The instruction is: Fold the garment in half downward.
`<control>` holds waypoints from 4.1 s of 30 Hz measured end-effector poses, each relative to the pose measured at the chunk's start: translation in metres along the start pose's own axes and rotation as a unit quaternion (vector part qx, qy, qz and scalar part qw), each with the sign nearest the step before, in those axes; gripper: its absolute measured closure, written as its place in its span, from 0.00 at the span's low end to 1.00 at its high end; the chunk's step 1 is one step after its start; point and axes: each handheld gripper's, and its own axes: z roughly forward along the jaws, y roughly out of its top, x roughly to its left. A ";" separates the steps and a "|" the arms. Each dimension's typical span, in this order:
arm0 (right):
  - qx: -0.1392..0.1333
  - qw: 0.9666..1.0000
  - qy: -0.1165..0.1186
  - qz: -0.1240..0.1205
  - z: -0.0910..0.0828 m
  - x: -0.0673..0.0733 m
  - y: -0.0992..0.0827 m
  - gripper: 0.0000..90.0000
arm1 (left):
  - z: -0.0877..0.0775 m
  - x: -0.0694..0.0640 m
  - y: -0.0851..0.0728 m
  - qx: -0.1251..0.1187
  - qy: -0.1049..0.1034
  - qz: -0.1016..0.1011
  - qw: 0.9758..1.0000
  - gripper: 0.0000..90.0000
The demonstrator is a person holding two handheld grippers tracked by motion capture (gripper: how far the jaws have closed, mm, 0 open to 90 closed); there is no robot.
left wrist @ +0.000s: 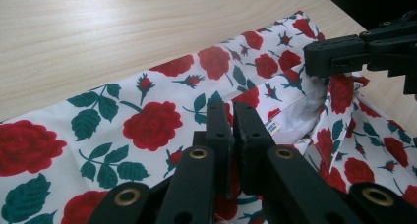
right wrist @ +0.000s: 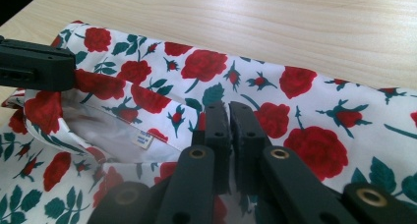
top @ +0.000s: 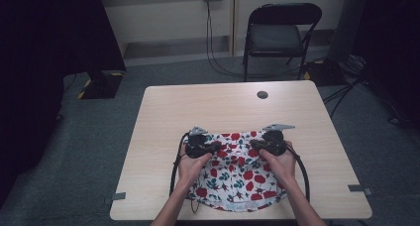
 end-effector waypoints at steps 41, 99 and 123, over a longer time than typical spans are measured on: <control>-0.003 0.998 0.032 -0.063 -0.036 0.026 -0.039 0.96 | -0.025 -0.026 -0.036 0.022 -0.023 0.065 0.997 0.96; -0.009 0.992 0.092 -0.090 -0.053 0.049 -0.047 0.82 | -0.027 -0.041 -0.039 0.014 -0.040 0.054 0.998 0.75; 0.089 0.987 0.081 -0.106 -0.037 0.048 -0.085 0.79 | -0.018 -0.046 -0.080 0.099 -0.033 0.091 0.990 0.64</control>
